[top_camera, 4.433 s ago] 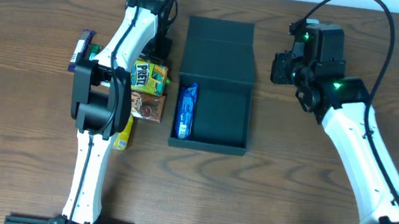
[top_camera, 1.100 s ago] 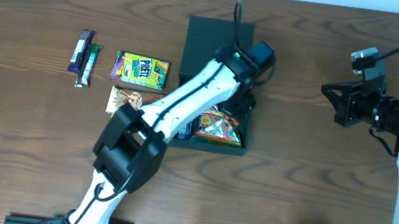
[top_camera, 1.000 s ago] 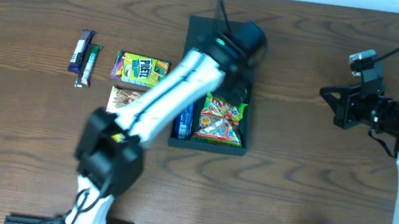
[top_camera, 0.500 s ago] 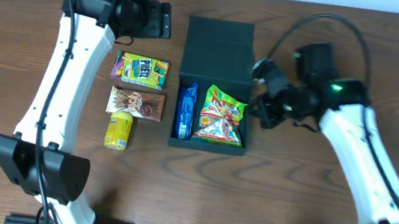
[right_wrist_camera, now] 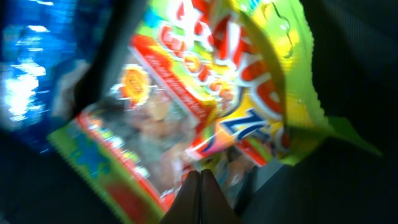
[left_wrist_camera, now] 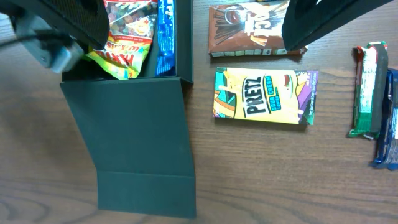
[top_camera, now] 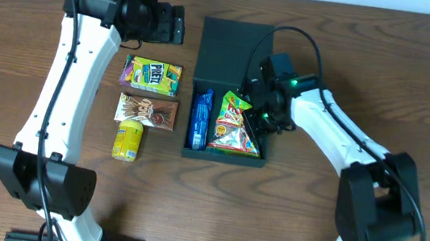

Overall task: Pack container
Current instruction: 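Press the Haribo bag down into the box with the right gripper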

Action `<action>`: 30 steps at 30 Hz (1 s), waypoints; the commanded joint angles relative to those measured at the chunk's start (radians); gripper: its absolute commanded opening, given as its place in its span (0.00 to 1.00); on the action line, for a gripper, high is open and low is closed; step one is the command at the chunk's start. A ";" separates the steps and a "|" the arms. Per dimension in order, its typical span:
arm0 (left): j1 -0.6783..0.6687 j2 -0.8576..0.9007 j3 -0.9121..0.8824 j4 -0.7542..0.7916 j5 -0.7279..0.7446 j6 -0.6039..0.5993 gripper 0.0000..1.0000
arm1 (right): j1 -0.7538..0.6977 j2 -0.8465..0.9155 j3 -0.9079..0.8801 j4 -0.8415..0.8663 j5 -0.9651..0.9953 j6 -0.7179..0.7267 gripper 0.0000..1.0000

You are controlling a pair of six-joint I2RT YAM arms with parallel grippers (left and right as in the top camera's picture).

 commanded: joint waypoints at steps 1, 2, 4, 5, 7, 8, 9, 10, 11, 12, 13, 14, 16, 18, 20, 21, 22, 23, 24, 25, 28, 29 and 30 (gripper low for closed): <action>0.003 0.005 -0.001 -0.005 0.011 0.023 0.90 | 0.013 0.056 0.010 0.008 0.060 0.053 0.01; 0.003 0.005 -0.002 -0.005 0.011 0.023 0.90 | 0.013 0.072 0.010 0.011 0.064 0.053 0.01; 0.003 0.005 -0.002 -0.005 0.010 0.023 0.90 | 0.013 0.097 0.010 0.018 0.064 0.053 0.01; 0.003 0.005 -0.002 -0.005 0.010 0.023 0.90 | 0.013 0.108 0.010 0.022 0.064 0.053 0.01; 0.003 0.005 -0.001 -0.005 0.002 0.023 0.90 | 0.013 0.115 0.010 0.027 0.066 0.053 0.02; 0.003 0.005 -0.001 -0.005 -0.007 0.022 0.90 | 0.013 0.115 0.010 0.031 0.072 0.053 0.01; 0.003 0.005 -0.001 -0.005 -0.012 0.022 0.90 | 0.013 0.109 0.013 0.032 0.079 0.053 0.01; 0.003 0.005 -0.001 -0.005 -0.013 0.022 0.91 | 0.013 0.105 0.018 0.032 0.090 0.053 0.01; 0.003 0.005 -0.001 -0.005 -0.013 0.022 0.91 | 0.012 0.096 0.027 0.024 0.097 0.053 0.01; 0.003 0.005 -0.001 -0.005 -0.013 0.022 0.91 | 0.011 0.090 0.035 0.019 0.097 0.053 0.01; 0.003 0.005 -0.002 -0.005 -0.013 0.022 0.91 | 0.010 0.076 0.052 0.008 0.098 0.053 0.01; 0.003 0.005 -0.001 -0.005 -0.014 0.022 0.91 | 0.010 0.062 0.067 0.000 0.105 0.053 0.01; 0.003 0.005 -0.001 -0.005 -0.015 0.022 0.91 | 0.012 0.034 0.095 -0.011 0.126 0.053 0.01; 0.003 0.005 -0.001 -0.005 -0.015 0.022 0.91 | 0.012 -0.001 0.117 -0.014 0.146 0.053 0.01; 0.003 0.005 -0.001 -0.005 -0.015 0.022 0.91 | 0.012 -0.041 0.124 -0.006 0.149 0.053 0.01; 0.003 0.005 -0.001 -0.005 -0.015 0.022 0.91 | 0.012 -0.048 0.124 -0.006 0.149 0.053 0.02; 0.003 0.005 -0.001 -0.005 -0.015 0.022 0.91 | 0.013 -0.049 0.124 -0.006 0.148 0.052 0.01; 0.003 0.005 -0.001 -0.004 -0.015 0.022 0.91 | 0.014 -0.049 0.124 -0.010 0.144 0.050 0.02; 0.003 0.005 -0.001 -0.004 -0.015 0.022 0.91 | 0.017 -0.047 0.120 -0.010 0.139 0.045 0.01; 0.003 0.005 -0.001 -0.004 -0.015 0.022 0.91 | 0.022 -0.047 0.114 -0.010 0.129 0.032 0.01; 0.003 0.005 -0.001 -0.004 -0.015 0.022 0.91 | 0.051 -0.043 0.100 -0.001 0.084 -0.005 0.01; 0.003 0.005 -0.001 -0.004 -0.015 0.022 0.91 | 0.063 -0.042 0.096 0.003 0.085 -0.005 0.02; 0.003 0.005 -0.001 -0.004 -0.015 0.022 0.91 | 0.074 -0.041 0.091 0.007 0.085 -0.010 0.01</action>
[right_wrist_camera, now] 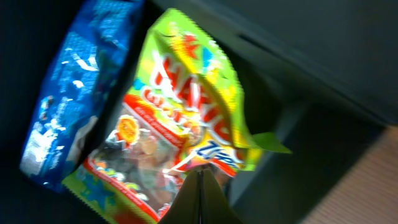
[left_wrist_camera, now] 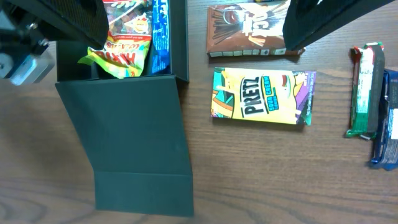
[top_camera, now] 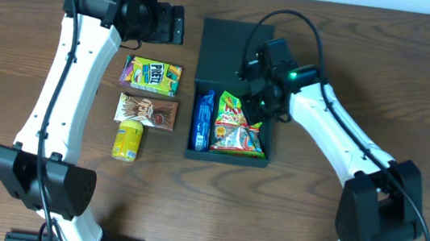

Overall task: Pack container
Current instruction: 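Press the Haribo bag down into the box with the right gripper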

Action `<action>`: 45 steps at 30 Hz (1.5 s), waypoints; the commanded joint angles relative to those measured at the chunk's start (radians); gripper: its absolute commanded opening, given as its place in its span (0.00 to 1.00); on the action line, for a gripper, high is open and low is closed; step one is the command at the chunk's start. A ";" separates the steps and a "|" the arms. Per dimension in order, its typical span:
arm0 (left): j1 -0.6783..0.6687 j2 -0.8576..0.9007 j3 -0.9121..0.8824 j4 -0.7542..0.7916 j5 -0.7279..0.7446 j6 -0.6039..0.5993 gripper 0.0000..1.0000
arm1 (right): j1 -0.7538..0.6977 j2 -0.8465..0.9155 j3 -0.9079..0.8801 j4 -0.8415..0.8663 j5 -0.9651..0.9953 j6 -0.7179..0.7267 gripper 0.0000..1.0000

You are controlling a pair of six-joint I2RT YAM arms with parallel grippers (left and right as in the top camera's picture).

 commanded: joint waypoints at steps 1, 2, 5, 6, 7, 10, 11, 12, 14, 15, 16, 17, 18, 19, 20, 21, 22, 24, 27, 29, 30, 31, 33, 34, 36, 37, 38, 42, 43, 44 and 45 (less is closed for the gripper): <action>0.003 0.005 -0.001 -0.003 -0.007 0.022 0.91 | 0.045 0.007 -0.018 0.010 -0.025 -0.034 0.01; 0.003 0.005 -0.001 -0.003 -0.007 0.022 0.91 | 0.053 0.016 -0.019 0.009 -0.025 -0.034 0.01; 0.003 0.005 -0.002 -0.004 -0.006 0.022 0.91 | 0.060 0.052 -0.019 0.008 -0.002 -0.024 0.01; 0.003 0.005 -0.002 -0.004 -0.007 0.022 0.91 | 0.060 0.068 -0.019 0.008 0.022 0.000 0.01; 0.003 0.005 -0.001 -0.004 -0.006 0.022 0.91 | 0.060 0.084 -0.019 0.005 0.046 0.019 0.01; 0.003 0.005 -0.002 -0.004 -0.007 0.022 0.91 | 0.059 0.117 -0.019 -0.007 0.081 0.047 0.01; 0.003 0.005 -0.002 -0.003 -0.007 0.022 0.92 | 0.059 0.124 -0.019 -0.009 0.088 0.055 0.01; 0.003 0.005 -0.001 -0.003 -0.007 0.022 0.93 | 0.059 0.126 -0.019 -0.010 0.097 0.057 0.02; 0.003 0.005 -0.001 -0.003 -0.007 0.022 0.93 | 0.059 0.132 -0.019 -0.003 0.130 0.065 0.02; 0.003 0.005 -0.001 -0.003 -0.007 0.022 0.94 | 0.059 0.138 -0.019 0.002 0.146 0.072 0.01; 0.003 0.005 -0.001 -0.003 -0.007 0.022 0.94 | 0.058 0.145 -0.019 0.006 0.151 0.071 0.01; 0.003 0.005 -0.002 -0.003 -0.007 0.022 0.93 | 0.057 0.153 -0.019 0.010 0.151 0.071 0.01; 0.003 0.005 -0.001 -0.003 -0.007 0.022 0.94 | 0.056 0.161 -0.019 0.013 0.151 0.072 0.02; 0.003 0.005 -0.002 -0.003 -0.007 0.022 0.94 | 0.056 0.175 -0.019 0.020 0.151 0.071 0.01; 0.003 0.005 -0.002 -0.003 -0.007 0.023 0.94 | 0.056 0.190 -0.019 0.028 0.151 0.072 0.01; 0.003 0.005 -0.001 -0.003 -0.007 0.023 0.94 | 0.056 0.203 -0.019 0.035 0.151 0.072 0.01; 0.003 0.005 -0.001 -0.003 -0.007 0.023 0.94 | 0.056 0.222 -0.019 0.045 0.150 0.072 0.01; 0.003 0.005 -0.001 -0.004 -0.007 0.023 0.94 | 0.057 0.255 -0.019 0.058 0.150 0.072 0.01; 0.003 0.005 -0.001 -0.003 -0.007 0.023 0.94 | 0.056 0.261 -0.014 0.072 0.150 0.072 0.01; 0.003 0.005 -0.001 -0.004 -0.007 0.045 0.94 | 0.054 0.229 0.009 0.066 0.151 0.071 0.01; 0.003 0.005 -0.001 -0.004 -0.008 0.048 0.94 | 0.053 0.210 0.019 0.064 0.156 0.071 0.01; 0.003 0.005 -0.002 -0.004 -0.008 0.048 0.94 | 0.052 0.194 0.030 0.064 0.164 0.072 0.01; 0.003 0.005 -0.001 -0.006 -0.020 0.048 0.94 | 0.050 0.137 0.061 0.061 0.220 0.071 0.01; 0.003 0.005 -0.002 -0.009 -0.037 0.048 0.94 | 0.050 0.113 0.072 0.061 0.254 0.071 0.01; 0.003 0.005 -0.002 -0.015 -0.063 0.048 0.94 | 0.049 0.075 0.090 0.061 0.307 0.065 0.01; 0.003 0.005 -0.002 -0.016 -0.064 0.048 0.94 | 0.049 0.065 0.097 0.061 0.313 0.051 0.01; 0.003 0.005 -0.002 -0.018 -0.064 0.048 0.93 | 0.050 0.060 0.103 0.061 0.311 0.040 0.01; 0.003 0.005 -0.002 -0.023 -0.064 0.048 0.94 | 0.050 0.068 0.093 0.058 0.282 0.041 0.01; 0.003 0.005 -0.002 -0.024 -0.064 0.048 0.94 | 0.051 0.074 0.090 0.061 0.260 0.041 0.01; 0.003 0.005 -0.002 -0.026 -0.064 0.048 0.94 | 0.050 0.079 0.084 0.062 0.244 0.041 0.01; 0.003 0.005 -0.002 -0.027 -0.064 0.048 0.94 | 0.050 0.085 0.079 0.064 0.239 0.041 0.02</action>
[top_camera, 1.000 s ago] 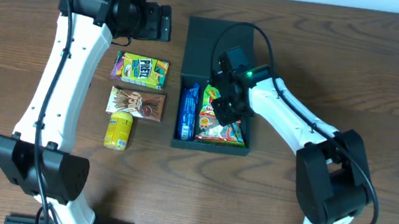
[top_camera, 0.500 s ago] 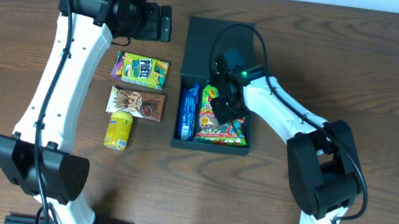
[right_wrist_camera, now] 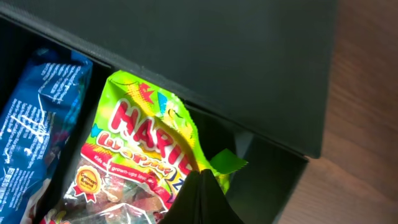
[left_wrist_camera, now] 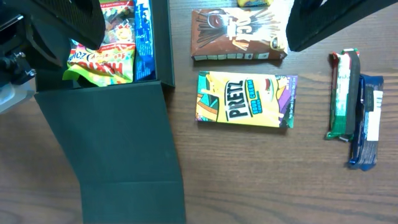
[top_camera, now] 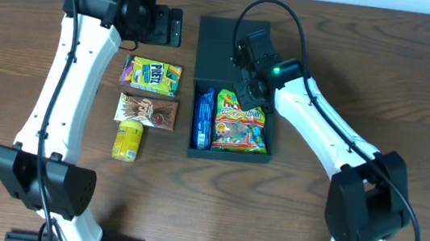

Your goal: Pack container

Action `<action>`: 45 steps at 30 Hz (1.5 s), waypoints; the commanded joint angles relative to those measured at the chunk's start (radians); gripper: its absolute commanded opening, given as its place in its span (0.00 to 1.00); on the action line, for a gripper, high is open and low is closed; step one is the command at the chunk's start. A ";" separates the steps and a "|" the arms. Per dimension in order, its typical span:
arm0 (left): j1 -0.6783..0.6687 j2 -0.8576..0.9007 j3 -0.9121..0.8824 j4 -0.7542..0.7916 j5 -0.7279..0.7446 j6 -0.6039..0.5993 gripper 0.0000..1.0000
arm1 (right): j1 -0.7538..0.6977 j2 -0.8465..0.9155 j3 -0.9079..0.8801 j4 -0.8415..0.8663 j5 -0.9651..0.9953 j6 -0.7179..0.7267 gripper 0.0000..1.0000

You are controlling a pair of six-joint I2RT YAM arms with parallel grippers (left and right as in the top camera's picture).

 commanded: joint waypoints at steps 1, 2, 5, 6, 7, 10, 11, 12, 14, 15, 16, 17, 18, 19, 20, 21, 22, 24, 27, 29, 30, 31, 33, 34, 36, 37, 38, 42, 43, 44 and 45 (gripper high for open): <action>0.003 0.005 -0.002 -0.006 -0.011 0.014 0.94 | -0.003 0.026 -0.017 0.003 -0.026 -0.012 0.02; 0.003 0.005 -0.002 -0.008 -0.011 0.014 0.94 | -0.003 0.037 -0.021 0.003 -0.026 -0.012 0.01; 0.003 0.005 -0.002 -0.011 -0.012 0.014 0.94 | -0.003 0.072 -0.024 -0.016 -0.026 -0.012 0.01; 0.003 0.005 -0.002 -0.012 -0.012 0.014 0.94 | -0.003 0.086 -0.024 -0.024 -0.025 -0.012 0.01; 0.003 0.005 -0.002 -0.012 -0.011 0.014 0.94 | -0.003 0.095 -0.024 -0.027 -0.026 -0.011 0.01; 0.003 0.005 -0.002 -0.012 -0.011 0.014 0.94 | -0.003 0.124 -0.024 -0.031 -0.021 -0.008 0.01; 0.003 0.005 -0.002 -0.012 -0.012 0.015 0.94 | -0.003 0.133 -0.024 -0.030 -0.020 -0.008 0.02; 0.003 0.005 -0.002 -0.012 -0.012 0.016 0.94 | -0.003 0.141 -0.024 -0.029 -0.018 -0.008 0.01; 0.003 0.005 -0.002 -0.012 -0.011 0.023 0.94 | -0.003 0.165 -0.024 -0.023 -0.008 -0.003 0.02; 0.003 0.005 -0.002 -0.012 -0.011 0.026 0.94 | -0.003 0.177 -0.024 -0.018 0.005 0.001 0.02; 0.003 0.005 -0.002 -0.012 -0.012 0.026 0.94 | -0.003 0.190 -0.024 -0.013 0.018 0.004 0.01; 0.003 0.005 -0.002 -0.012 -0.012 0.026 0.94 | -0.003 0.205 -0.024 -0.007 0.021 0.005 0.01; 0.003 0.005 -0.002 -0.012 -0.012 0.026 0.94 | -0.003 0.215 -0.024 -0.003 0.024 0.009 0.01; 0.003 0.005 -0.002 -0.012 -0.012 0.026 0.94 | -0.003 0.223 -0.024 -0.002 0.024 0.012 0.01; 0.003 0.005 -0.002 -0.012 -0.012 0.026 0.94 | -0.003 0.230 -0.024 0.002 0.024 0.011 0.01; 0.003 0.005 -0.002 -0.012 -0.012 0.027 0.94 | -0.003 0.230 -0.024 0.005 0.024 0.011 0.01; 0.003 0.005 -0.002 -0.012 -0.014 0.034 0.94 | -0.003 0.230 -0.024 0.008 0.024 0.011 0.01; 0.003 0.005 -0.006 -0.019 -0.040 0.034 0.94 | -0.005 0.211 -0.006 -0.014 0.013 0.011 0.01; 0.003 0.005 -0.028 -0.026 -0.084 0.034 0.94 | -0.024 0.145 0.024 -0.042 -0.037 0.011 0.01; 0.003 0.005 -0.066 -0.024 -0.086 0.051 0.95 | -0.058 0.040 0.029 -0.027 -0.058 0.009 0.01; 0.003 0.005 -0.082 -0.018 -0.086 0.051 0.95 | -0.072 0.003 0.029 -0.019 -0.069 -0.007 0.01; 0.003 0.005 -0.097 -0.010 -0.086 0.047 0.94 | -0.089 -0.030 0.029 -0.013 -0.081 -0.020 0.01; 0.003 0.005 -0.149 0.024 -0.086 0.019 0.95 | -0.138 -0.101 0.029 -0.002 -0.113 -0.019 0.01; 0.003 0.005 -0.178 0.046 -0.087 0.016 0.96 | -0.165 -0.130 0.029 0.001 -0.142 -0.019 0.02; 0.003 0.005 -0.228 0.089 -0.095 0.017 0.98 | -0.208 -0.163 0.029 0.005 -0.199 -0.020 0.02; 0.003 0.005 -0.256 0.116 -0.105 0.018 0.98 | -0.230 -0.175 0.029 0.007 -0.233 -0.029 0.02; 0.003 0.005 -0.283 0.141 -0.113 0.018 0.98 | -0.251 -0.183 0.029 0.008 -0.264 -0.040 0.02; 0.003 0.010 -0.386 0.254 -0.113 0.017 0.95 | -0.338 -0.188 0.029 0.004 -0.296 -0.046 0.02; 0.003 0.012 -0.402 0.274 -0.113 0.017 0.95 | -0.348 -0.188 0.029 0.009 -0.296 -0.051 0.03; 0.003 0.013 -0.417 0.292 -0.112 0.017 0.95 | -0.357 -0.188 0.029 0.013 -0.295 -0.054 0.08; 0.003 0.018 -0.432 0.309 -0.113 0.018 0.95 | -0.369 -0.188 0.029 0.018 -0.296 -0.061 0.21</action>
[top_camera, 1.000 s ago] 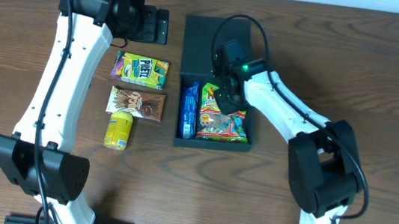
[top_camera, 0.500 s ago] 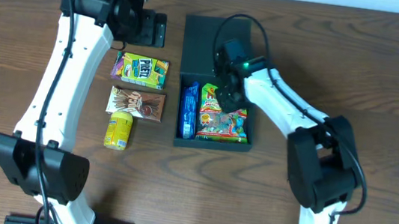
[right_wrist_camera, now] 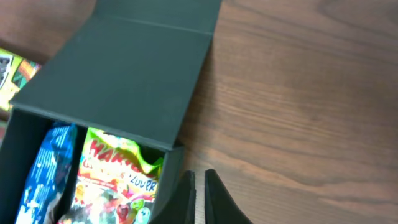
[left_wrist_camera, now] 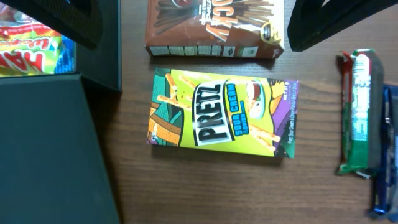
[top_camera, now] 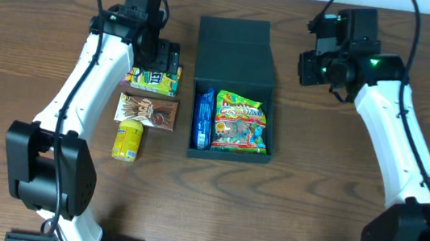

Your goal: Pack container

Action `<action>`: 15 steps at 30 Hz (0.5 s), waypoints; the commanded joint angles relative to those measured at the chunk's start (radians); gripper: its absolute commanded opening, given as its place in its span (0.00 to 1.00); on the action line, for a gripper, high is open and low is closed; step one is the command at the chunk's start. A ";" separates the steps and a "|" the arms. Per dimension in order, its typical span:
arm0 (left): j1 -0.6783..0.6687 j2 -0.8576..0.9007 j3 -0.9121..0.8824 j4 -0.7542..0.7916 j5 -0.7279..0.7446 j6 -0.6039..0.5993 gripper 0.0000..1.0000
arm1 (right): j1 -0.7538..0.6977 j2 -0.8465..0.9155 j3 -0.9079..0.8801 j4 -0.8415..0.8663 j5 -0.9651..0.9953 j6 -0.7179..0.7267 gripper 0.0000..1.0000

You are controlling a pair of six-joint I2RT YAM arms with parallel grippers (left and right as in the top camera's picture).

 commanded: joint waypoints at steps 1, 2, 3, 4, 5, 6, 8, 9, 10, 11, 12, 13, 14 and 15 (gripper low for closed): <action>0.003 0.024 -0.030 0.024 -0.017 -0.004 0.95 | -0.031 0.005 0.002 0.009 -0.028 -0.019 0.29; 0.003 0.029 -0.036 0.031 -0.017 -0.003 0.95 | -0.041 0.005 0.002 0.013 -0.032 -0.019 0.33; 0.003 0.035 -0.042 0.039 -0.017 0.003 0.95 | -0.056 0.005 0.002 0.016 -0.042 -0.020 0.35; 0.003 0.039 -0.043 0.042 -0.016 0.023 0.96 | -0.069 0.005 0.002 0.017 -0.061 -0.027 0.25; 0.003 0.044 -0.043 0.043 -0.013 0.056 0.95 | -0.083 0.005 0.002 0.016 -0.089 -0.041 0.19; 0.002 0.049 -0.043 0.042 -0.002 0.118 0.95 | -0.098 0.005 0.002 0.015 -0.120 -0.054 0.16; 0.001 0.054 -0.043 0.042 0.021 0.250 0.95 | -0.121 0.005 0.002 0.015 -0.171 -0.057 0.01; 0.001 0.054 -0.043 0.042 0.023 0.310 0.95 | -0.126 0.005 0.002 0.015 -0.188 -0.064 0.02; 0.001 0.054 -0.043 0.042 0.023 0.420 0.95 | -0.129 0.005 0.002 0.011 -0.206 -0.089 0.02; 0.001 0.054 -0.043 0.042 0.023 0.488 0.95 | -0.129 0.005 0.002 0.008 -0.206 -0.091 0.01; 0.001 0.054 -0.043 0.042 0.021 0.564 0.95 | -0.128 0.005 0.002 0.005 -0.206 -0.098 0.01; 0.002 0.054 -0.043 0.043 0.020 0.616 0.95 | -0.127 0.005 0.002 0.003 -0.206 -0.098 0.02; 0.002 0.054 -0.043 0.042 0.020 0.670 0.95 | -0.127 0.005 0.002 0.002 -0.206 -0.098 0.01; 0.002 0.054 -0.043 0.039 0.020 0.743 0.95 | -0.124 0.005 0.002 0.002 -0.206 -0.098 0.01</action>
